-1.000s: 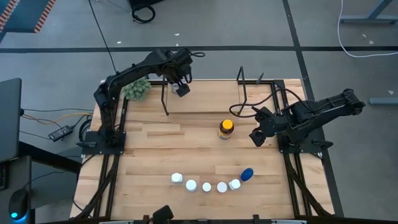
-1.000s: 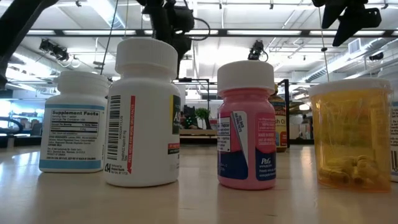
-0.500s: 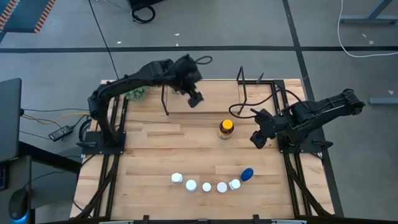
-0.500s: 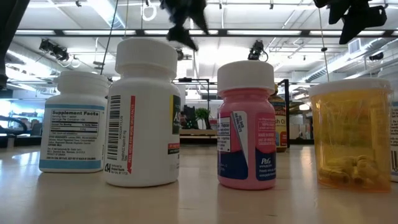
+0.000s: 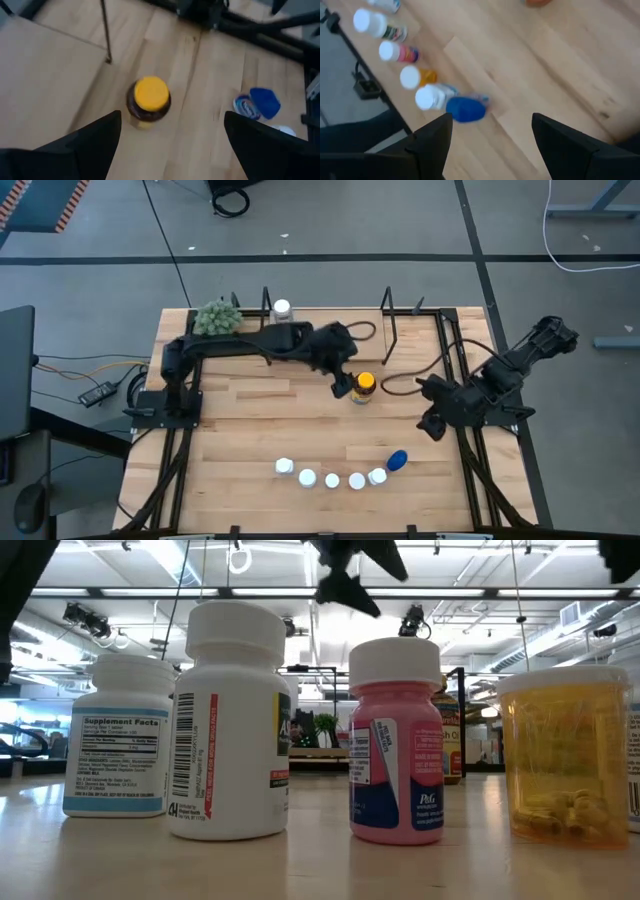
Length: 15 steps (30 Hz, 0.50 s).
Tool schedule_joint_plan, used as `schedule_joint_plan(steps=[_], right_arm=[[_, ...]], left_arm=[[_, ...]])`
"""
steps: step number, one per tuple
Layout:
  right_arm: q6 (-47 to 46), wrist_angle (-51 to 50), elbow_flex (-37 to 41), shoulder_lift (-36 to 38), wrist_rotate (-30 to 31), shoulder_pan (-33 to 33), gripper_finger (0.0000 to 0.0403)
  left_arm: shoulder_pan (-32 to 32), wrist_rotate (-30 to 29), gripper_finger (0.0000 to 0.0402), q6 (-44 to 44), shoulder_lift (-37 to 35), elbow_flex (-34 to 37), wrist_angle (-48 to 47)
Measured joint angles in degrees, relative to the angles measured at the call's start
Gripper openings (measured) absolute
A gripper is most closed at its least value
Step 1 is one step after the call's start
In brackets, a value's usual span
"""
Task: Pick and place medicine bottles onto shelf by color
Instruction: Put the yellow medicine bottle on the shelf
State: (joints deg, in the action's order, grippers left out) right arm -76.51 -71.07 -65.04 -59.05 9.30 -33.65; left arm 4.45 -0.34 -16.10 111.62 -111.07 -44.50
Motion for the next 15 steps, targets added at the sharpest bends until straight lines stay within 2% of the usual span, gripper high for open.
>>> schedule_joint_plan(steps=[3,9,15], right_arm=[[-2.97,0.0,0.0,0.0,1.8,-4.21,0.028],[-9.68,0.21,0.0,-0.04,6.69,-10.91,0.028],[-16.34,0.55,0.0,-0.22,10.52,-16.12,0.028]], left_arm=[[-1.31,-1.41,0.0357,2.13,2.95,0.0,3.39],[-3.35,-10.73,0.0357,10.2,9.83,0.07,10.07],[-3.15,-12.65,0.0357,12.53,12.4,0.02,13.84]])
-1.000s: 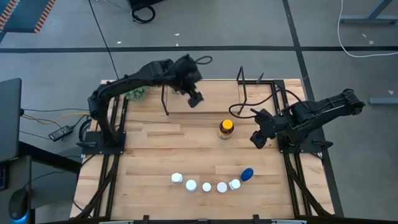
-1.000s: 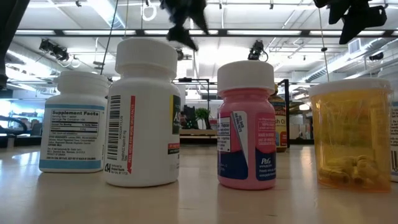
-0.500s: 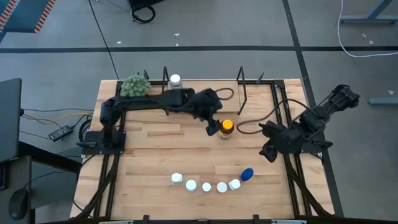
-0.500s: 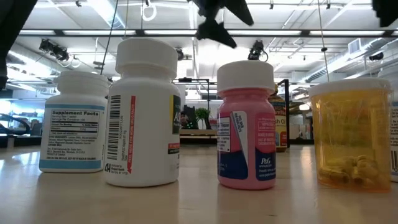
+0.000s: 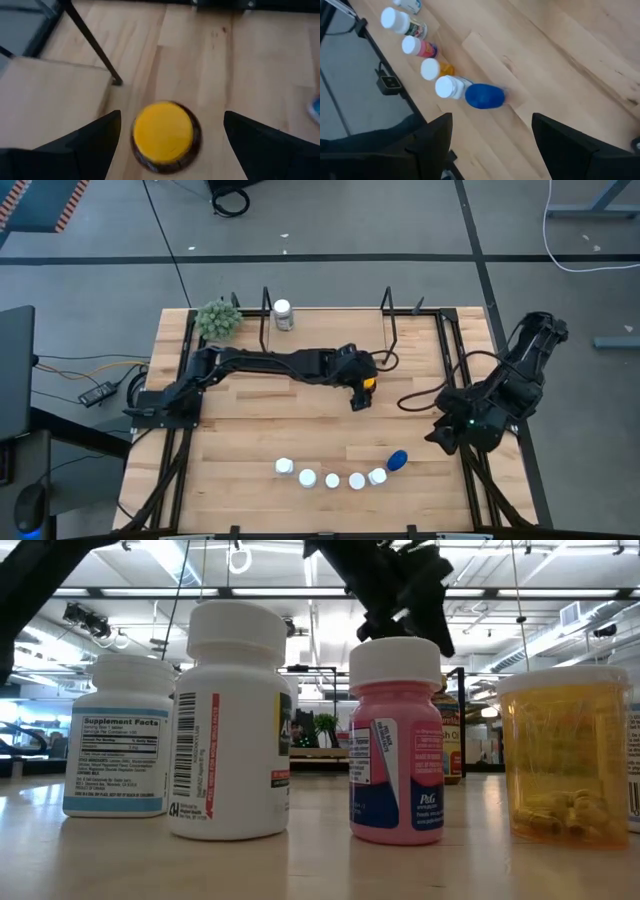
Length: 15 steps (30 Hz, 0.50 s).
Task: Pick and place medicine bottles onto shelf by color
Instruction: Put the yellow medicine bottle on the shelf
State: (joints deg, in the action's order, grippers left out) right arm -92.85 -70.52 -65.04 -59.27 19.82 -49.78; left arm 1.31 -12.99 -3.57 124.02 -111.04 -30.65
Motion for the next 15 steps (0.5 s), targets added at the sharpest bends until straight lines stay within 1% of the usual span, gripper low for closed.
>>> schedule_joint_plan(steps=[5,7,10,15], right_arm=[[-3.07,0.0,0.0,-0.04,3.27,-2.78,0.028],[-3.27,-0.02,0.0,-0.04,4.05,-3.24,0.028],[-3.22,-0.06,0.0,-0.07,4.39,-3.28,0.028],[-3.01,-0.07,0.0,-0.07,4.39,-3.28,0.028]], left_arm=[[0.77,-0.35,0.0357,-0.28,0.85,-0.1,-0.46],[0.93,0.57,0.0357,-0.54,1.43,-0.01,-1.91],[0.93,1.89,0.0357,-1.15,3.09,0.0,-1.78],[0.6,1.63,0.0357,-2.63,4.19,0.04,-1.54]])
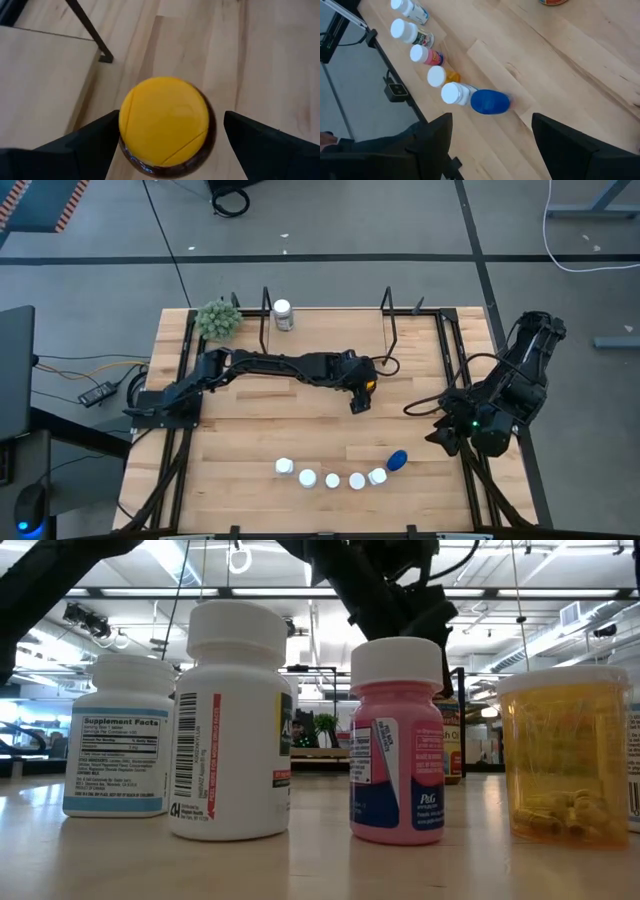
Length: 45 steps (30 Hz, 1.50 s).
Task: Pick and place medicine bottles onto shelf by color
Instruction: Put the yellow medicine bottle on the shelf
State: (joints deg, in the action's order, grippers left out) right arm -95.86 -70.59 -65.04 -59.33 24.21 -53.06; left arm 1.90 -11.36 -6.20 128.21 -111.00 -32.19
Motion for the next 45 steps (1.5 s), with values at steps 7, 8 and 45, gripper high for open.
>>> schedule_joint_plan(steps=[7,8,45], right_arm=[[0.03,-0.02,0.0,0.0,-0.05,0.02,0.028],[0.03,-0.02,0.0,0.0,-0.05,0.02,0.028],[0.62,-1.51,0.0,0.0,7.27,0.04,0.028]], left_arm=[[0.06,-0.37,0.0349,-0.66,0.04,0.0,2.07],[0.08,-0.35,0.0346,-0.68,0.04,0.0,1.97],[13.03,-5.91,0.022,-13.26,-16.08,0.04,-34.24]])
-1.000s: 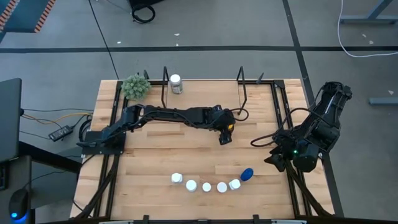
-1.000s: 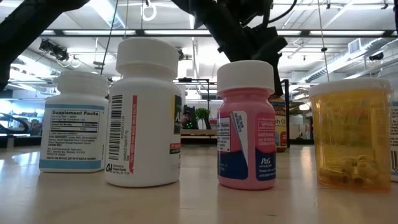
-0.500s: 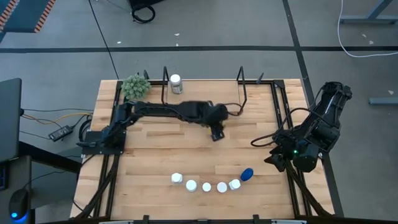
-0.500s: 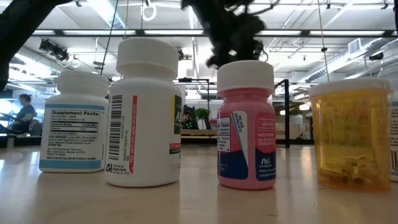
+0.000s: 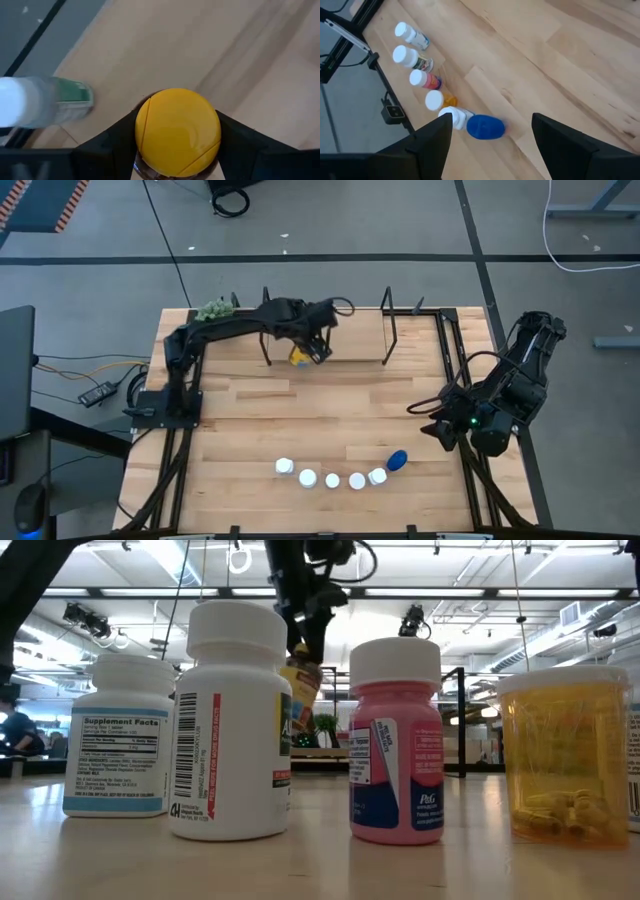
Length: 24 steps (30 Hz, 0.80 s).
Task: Pick and place medicine bottles onto shelf by color
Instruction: Put the yellow medicine bottle on the shelf
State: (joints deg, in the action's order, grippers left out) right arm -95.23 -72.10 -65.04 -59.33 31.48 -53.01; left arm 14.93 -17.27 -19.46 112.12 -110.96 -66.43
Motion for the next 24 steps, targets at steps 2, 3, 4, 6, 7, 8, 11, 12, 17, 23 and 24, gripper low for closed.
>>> schedule_joint_plan(steps=[2,3,4,6,7,8,11,12,17,23,24], right_arm=[[-0.03,-0.32,0.0,0.01,0.0,0.0,0.028],[-0.03,-0.29,0.0,0.02,0.0,0.0,0.028],[-0.07,-0.19,0.0,0.02,-0.01,0.0,0.028],[-0.67,-0.3,0.0,0.02,0.0,0.0,0.028],[-0.81,-0.3,0.0,0.02,0.0,0.0,0.028],[-0.84,-0.35,0.0,0.02,-0.01,0.0,0.028],[-0.86,-0.87,0.0,0.01,-0.01,0.0,0.028],[-0.88,-1.08,0.0,0.03,0.0,0.0,0.028],[-0.95,-1.31,0.0,0.02,-0.02,0.0,0.028],[-0.95,-2.1,0.0,0.02,-0.02,0.0,0.028],[-0.95,-2.21,0.0,0.02,-0.02,0.0,0.028]], left_arm=[[0.68,-0.4,0.022,-0.84,-0.79,-0.07,-0.05],[0.71,-1.22,0.022,-0.89,-0.89,-0.09,-0.02],[0.7,-2.28,0.022,-0.73,-1.12,-0.08,-0.11],[0.6,-4.06,0.022,-0.6,-1.4,-0.07,-0.93],[0.44,-4.61,0.022,-0.48,-1.82,-0.07,-1.05],[0.29,-4.75,0.0221,-0.14,-2.28,0.03,-0.79],[-0.34,-5.03,0.0223,0.56,-4.36,3.83,2.32],[-0.43,-4.87,0.0222,0.55,-5.51,6.46,4.03],[-0.81,-4.28,0.0221,-1.65,-15.39,23.45,17.36],[2.23,-4.6,0.0228,-2.76,-23.17,33.19,26.38],[3.13,-4.62,0.0226,-2.63,-23.41,33.76,26.2]])
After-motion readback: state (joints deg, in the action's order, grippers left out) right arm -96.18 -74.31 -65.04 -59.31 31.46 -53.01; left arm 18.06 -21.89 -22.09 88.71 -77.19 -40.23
